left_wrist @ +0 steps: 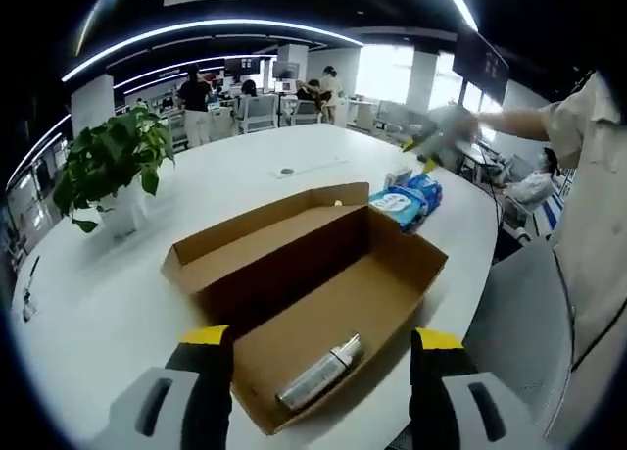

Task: Operate the shoe box by opening the lid, removing the specified soft item, and placing it in the target area until the item is outside and the box remains undamaged.

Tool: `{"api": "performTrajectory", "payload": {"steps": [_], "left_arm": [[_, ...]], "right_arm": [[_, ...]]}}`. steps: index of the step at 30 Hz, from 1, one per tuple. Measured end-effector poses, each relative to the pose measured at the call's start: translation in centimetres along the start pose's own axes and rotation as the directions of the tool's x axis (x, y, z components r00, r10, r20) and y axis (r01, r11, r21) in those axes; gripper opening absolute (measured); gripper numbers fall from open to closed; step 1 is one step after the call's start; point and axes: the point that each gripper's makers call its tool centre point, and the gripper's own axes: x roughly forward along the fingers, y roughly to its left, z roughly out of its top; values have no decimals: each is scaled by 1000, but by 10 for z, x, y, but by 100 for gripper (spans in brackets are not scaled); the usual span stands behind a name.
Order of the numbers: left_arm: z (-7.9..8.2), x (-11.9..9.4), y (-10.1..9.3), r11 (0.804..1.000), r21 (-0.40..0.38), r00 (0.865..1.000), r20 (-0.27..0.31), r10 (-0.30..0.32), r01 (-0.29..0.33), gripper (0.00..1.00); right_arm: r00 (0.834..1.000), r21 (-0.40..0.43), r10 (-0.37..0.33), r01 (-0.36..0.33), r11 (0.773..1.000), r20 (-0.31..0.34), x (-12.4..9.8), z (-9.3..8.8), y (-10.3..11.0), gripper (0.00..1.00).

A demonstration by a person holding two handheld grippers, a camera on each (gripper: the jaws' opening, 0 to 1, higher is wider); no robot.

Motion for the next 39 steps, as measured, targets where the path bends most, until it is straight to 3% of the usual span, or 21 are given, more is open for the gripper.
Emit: {"api": "performTrajectory", "payload": {"steps": [13, 22, 26, 36, 39], "left_arm": [[-10, 23, 6, 991, 91, 983, -162, -84, 100, 65], [-20, 36, 16, 978, 145, 961, -257, -105, 146, 62], [-28, 41, 21, 965, 194, 939, -329, -104, 174, 61], [-35, 50, 23, 921, 283, 884, -452, -119, 269, 60], [-40, 52, 24, 885, 339, 852, -511, -112, 319, 60]], "right_arm": [[989, 178, -68, 44, 983, 132, -26, 28, 31, 73], [980, 273, -99, 49, 961, 174, -39, 29, 56, 80], [970, 351, -136, 58, 935, 203, -43, 31, 64, 83], [952, 417, -176, 57, 907, 252, -52, 38, 91, 92], [944, 438, -193, 60, 897, 266, -57, 43, 97, 96]]}}
